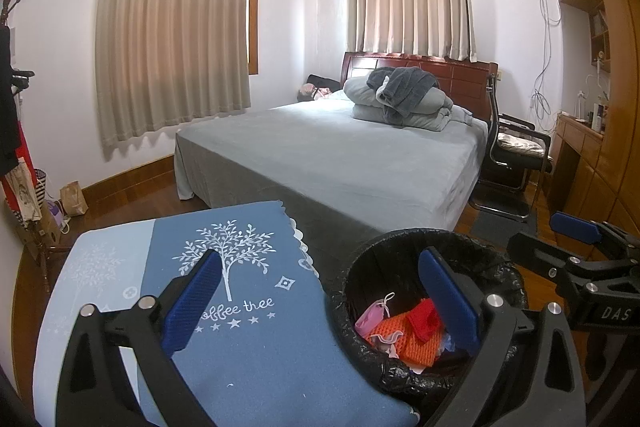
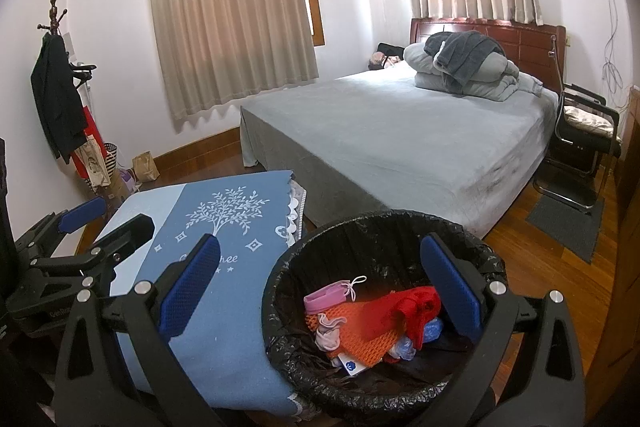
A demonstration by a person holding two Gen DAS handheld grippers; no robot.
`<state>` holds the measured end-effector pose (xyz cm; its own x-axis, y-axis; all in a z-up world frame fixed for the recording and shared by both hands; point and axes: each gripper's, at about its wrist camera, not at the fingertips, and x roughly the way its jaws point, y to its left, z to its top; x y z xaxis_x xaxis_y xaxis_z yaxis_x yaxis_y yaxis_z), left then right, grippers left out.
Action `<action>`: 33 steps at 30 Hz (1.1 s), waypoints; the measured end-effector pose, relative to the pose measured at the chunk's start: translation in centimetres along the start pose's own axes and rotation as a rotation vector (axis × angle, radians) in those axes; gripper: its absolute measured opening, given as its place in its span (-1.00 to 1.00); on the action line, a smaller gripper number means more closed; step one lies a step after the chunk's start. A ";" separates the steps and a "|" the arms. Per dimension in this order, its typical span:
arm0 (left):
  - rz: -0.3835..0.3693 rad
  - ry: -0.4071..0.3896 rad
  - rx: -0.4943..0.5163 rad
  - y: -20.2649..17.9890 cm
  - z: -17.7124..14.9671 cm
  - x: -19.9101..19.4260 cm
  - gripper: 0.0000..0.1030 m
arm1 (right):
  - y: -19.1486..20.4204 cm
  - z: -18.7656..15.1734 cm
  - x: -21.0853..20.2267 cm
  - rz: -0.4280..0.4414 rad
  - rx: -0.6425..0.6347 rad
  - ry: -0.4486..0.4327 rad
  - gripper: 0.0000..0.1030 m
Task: Collect trash
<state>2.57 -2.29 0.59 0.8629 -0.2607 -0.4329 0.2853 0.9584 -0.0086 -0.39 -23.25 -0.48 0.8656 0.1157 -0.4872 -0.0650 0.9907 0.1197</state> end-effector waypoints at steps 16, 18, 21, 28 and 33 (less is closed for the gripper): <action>0.000 0.000 0.000 0.0 0.0 -0.1 0.88 | 0.0 0.0 0.0 0.000 0.000 0.001 0.89; 0.000 0.001 0.000 0.0 0.0 0.0 0.88 | 0.0 0.0 0.0 0.001 0.000 0.001 0.89; 0.000 0.001 0.000 0.0 0.0 0.0 0.88 | 0.0 0.0 0.0 0.000 0.000 0.001 0.89; 0.000 0.002 0.000 0.0 0.0 0.0 0.88 | 0.1 -0.2 0.1 0.001 0.001 0.002 0.89; 0.000 0.001 0.000 0.0 0.0 0.0 0.88 | 0.1 -0.2 0.1 0.001 0.002 0.004 0.89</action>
<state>2.57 -2.29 0.60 0.8623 -0.2605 -0.4343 0.2853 0.9584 -0.0082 -0.42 -23.09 -0.70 0.8634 0.1171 -0.4907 -0.0650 0.9904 0.1220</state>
